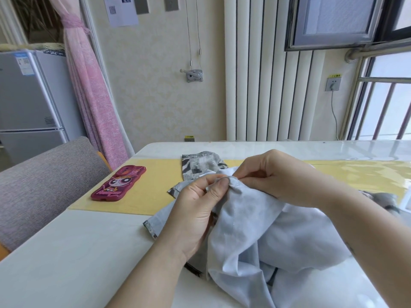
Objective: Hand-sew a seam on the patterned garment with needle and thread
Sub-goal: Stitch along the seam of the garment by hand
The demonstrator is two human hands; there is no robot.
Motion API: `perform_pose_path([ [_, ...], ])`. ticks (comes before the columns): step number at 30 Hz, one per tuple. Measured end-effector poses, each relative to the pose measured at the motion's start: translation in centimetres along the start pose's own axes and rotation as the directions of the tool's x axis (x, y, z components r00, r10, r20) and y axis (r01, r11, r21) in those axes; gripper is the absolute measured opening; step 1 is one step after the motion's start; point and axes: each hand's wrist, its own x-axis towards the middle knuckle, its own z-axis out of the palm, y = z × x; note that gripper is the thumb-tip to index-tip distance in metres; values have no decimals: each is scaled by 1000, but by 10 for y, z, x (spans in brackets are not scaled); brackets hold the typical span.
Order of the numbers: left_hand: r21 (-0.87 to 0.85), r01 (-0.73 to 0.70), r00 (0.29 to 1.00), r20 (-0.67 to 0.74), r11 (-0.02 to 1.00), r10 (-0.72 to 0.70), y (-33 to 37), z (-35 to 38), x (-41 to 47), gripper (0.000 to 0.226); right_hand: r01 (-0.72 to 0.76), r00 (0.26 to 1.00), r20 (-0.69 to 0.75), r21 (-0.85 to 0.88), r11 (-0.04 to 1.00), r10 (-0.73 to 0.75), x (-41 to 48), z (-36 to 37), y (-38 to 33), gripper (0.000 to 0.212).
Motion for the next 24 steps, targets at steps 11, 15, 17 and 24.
perform_pose_path([
  [11,235,-148,975,-126,961,181,-5,-4,3,17,79,993,-102,200,977,-59,-1,9,-13,13],
  [15,222,-142,976,-129,965,173,-5,-5,3,14,67,994,-96,162,985,-52,-1,17,-14,5],
  [17,238,-132,979,-122,962,165,-6,-5,4,13,55,985,-167,121,991,-34,1,21,-13,7],
  [24,306,-20,959,-263,952,104,-13,-17,13,22,185,861,-474,629,755,184,11,12,-14,20],
])
